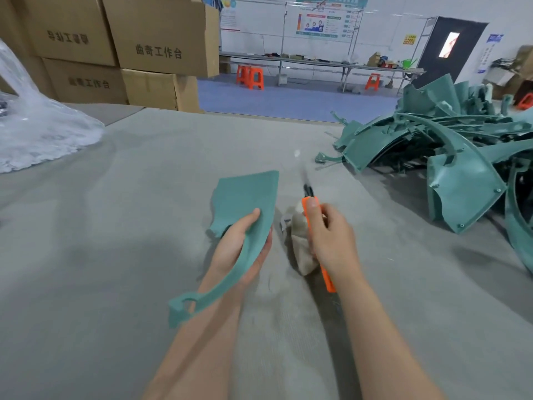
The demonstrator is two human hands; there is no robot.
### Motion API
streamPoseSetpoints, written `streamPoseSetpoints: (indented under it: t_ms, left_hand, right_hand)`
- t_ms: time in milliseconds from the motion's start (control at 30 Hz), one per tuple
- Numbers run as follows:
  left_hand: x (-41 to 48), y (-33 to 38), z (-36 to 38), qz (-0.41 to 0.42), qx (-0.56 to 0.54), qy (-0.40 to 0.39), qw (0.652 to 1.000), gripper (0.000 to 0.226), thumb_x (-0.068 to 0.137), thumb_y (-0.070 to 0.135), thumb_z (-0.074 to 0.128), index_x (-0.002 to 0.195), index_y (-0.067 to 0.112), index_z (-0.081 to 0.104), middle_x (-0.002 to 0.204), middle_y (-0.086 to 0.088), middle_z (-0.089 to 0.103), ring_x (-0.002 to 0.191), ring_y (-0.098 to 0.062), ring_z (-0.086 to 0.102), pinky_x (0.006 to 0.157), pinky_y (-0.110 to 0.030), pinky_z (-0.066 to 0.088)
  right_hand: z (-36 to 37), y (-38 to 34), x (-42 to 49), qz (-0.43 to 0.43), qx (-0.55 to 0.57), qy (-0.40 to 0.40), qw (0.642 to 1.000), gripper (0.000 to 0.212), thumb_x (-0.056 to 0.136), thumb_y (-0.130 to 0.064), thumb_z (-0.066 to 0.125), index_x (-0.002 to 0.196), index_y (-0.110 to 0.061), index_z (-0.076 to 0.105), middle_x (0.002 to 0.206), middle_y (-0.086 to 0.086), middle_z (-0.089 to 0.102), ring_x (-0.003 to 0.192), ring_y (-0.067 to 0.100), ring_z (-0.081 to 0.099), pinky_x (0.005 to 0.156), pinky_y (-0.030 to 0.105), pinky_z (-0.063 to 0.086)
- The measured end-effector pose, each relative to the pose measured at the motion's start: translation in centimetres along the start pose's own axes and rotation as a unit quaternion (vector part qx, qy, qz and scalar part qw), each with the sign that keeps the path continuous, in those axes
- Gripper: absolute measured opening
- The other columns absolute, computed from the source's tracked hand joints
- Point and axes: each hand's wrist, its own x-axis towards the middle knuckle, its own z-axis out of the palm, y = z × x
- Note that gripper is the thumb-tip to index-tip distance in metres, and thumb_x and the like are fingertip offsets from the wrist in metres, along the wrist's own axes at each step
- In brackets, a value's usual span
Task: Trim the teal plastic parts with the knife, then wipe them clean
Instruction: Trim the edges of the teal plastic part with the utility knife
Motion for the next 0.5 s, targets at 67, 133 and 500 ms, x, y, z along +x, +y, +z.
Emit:
streamPoseSetpoints:
  t_ms: [67, 133, 500]
  left_hand:
    - [-0.3, 0.0, 0.0, -0.007, -0.011, -0.006, 1.000, 0.012, 0.091, 0.006, 0.057, 0.086, 0.012, 0.065, 0.073, 0.000, 0.070, 0.059, -0.010, 0.066, 0.054, -0.017, 0.055]
    - [-0.4, 0.2, -0.3, 0.001, -0.029, 0.008, 1.000, 0.013, 0.091, 0.005, 0.055, 0.083, 0.013, 0.063, 0.070, 0.000, 0.069, 0.057, -0.011, 0.064, 0.056, -0.019, 0.055]
    - [0.1, -0.6, -0.1, 0.033, -0.026, 0.019, 0.999, 0.012, 0.095, 0.015, 0.056, 0.085, 0.016, 0.063, 0.070, 0.002, 0.068, 0.060, -0.011, 0.061, 0.057, -0.022, 0.052]
  right_hand:
    - [0.4, 0.2, -0.1, -0.033, -0.070, 0.025, 0.997, 0.045, 0.094, -0.055, 0.048, 0.068, -0.019, 0.047, 0.053, -0.009, 0.048, 0.051, 0.005, 0.047, 0.050, 0.021, 0.036]
    - [-0.5, 0.7, 0.5, 0.008, -0.122, 0.044, 0.992, 0.039, 0.093, -0.054, 0.049, 0.076, -0.019, 0.051, 0.063, -0.004, 0.060, 0.060, 0.015, 0.059, 0.058, 0.032, 0.045]
    - [0.1, -1.9, -0.3, 0.031, 0.104, -0.018, 0.994, 0.021, 0.097, -0.045, 0.049, 0.091, -0.025, 0.054, 0.060, -0.004, 0.060, 0.047, 0.009, 0.051, 0.048, 0.025, 0.041]
